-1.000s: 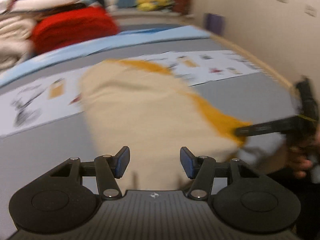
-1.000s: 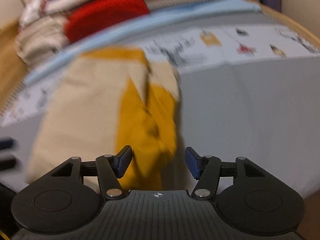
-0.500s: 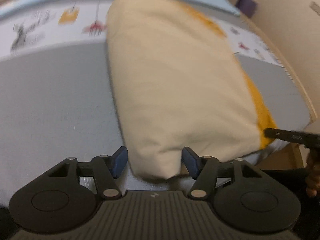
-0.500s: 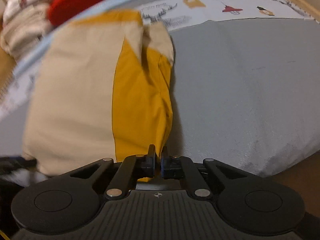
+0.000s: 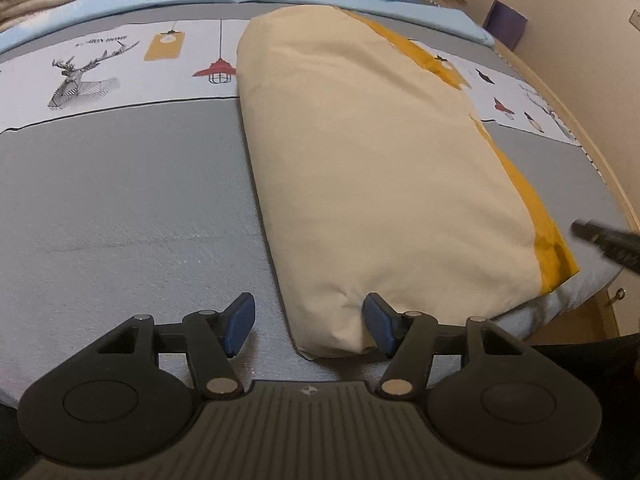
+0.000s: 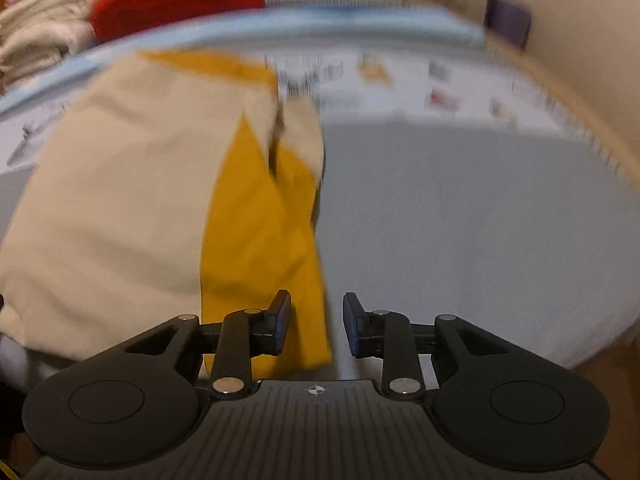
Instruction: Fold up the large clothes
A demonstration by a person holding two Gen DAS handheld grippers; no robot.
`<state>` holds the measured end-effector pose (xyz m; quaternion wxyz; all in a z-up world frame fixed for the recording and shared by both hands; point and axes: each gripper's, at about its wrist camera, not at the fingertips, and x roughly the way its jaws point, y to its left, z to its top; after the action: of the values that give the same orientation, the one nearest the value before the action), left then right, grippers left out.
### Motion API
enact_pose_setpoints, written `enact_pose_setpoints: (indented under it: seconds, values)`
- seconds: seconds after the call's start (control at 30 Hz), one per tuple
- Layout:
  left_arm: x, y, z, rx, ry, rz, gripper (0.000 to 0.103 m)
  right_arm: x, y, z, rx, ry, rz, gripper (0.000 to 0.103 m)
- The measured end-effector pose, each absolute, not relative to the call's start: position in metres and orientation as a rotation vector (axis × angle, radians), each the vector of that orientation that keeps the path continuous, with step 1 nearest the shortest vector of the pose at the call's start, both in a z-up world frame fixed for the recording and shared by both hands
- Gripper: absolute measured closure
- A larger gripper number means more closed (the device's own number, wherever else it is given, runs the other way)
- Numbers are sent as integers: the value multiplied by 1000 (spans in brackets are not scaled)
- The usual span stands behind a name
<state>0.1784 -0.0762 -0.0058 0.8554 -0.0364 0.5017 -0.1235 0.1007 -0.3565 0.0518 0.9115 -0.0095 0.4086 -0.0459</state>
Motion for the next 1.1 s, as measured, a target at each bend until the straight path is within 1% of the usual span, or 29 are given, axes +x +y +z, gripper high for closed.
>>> enact_pose_setpoints:
  seconds: [0.07,0.33,0.37,0.4,0.43,0.47,0.5,0.57,0.6,0.73,0.87,1.0,1.03,1.1]
  values:
    - [168,-74,-4,-82,1054,-254,36,92,-354,64,-54,761,-94,66]
    - [165,-72,0,-86,1056,-238,35,92,-348,91,-113,592,-84,66]
    - [165,-72,0,-83,1056,-239,35,93,-347,96,-123,567,-75,62]
    - [165,-72,1,-79,1054,-241,35,92,-345,101,-133,542,-67,53]
    - [166,-73,1,-77,1053,-242,35,93,-345,108,-146,511,-57,45]
    - [167,-73,1,-75,1052,-243,35,94,-344,116,-156,482,-50,36]
    - [167,-73,1,-75,1050,-244,35,95,-342,122,-163,459,-41,23]
    - [169,-74,1,-77,1047,-243,35,103,-343,133,-179,423,-4,7]
    - [169,-74,2,-78,1045,-242,35,109,-342,136,-191,412,15,3]
    - [171,-73,6,-90,1020,-229,35,142,-346,137,-195,412,57,1]
    - [172,-70,17,-88,934,-188,36,182,-350,120,-139,453,35,1]
    - [175,-69,33,-49,835,-176,36,220,-357,85,-24,570,22,1]
    - [178,-69,37,-45,823,-181,36,228,-357,79,5,614,32,2]
    - [191,-70,48,-28,805,-204,36,243,-356,73,53,644,55,2]
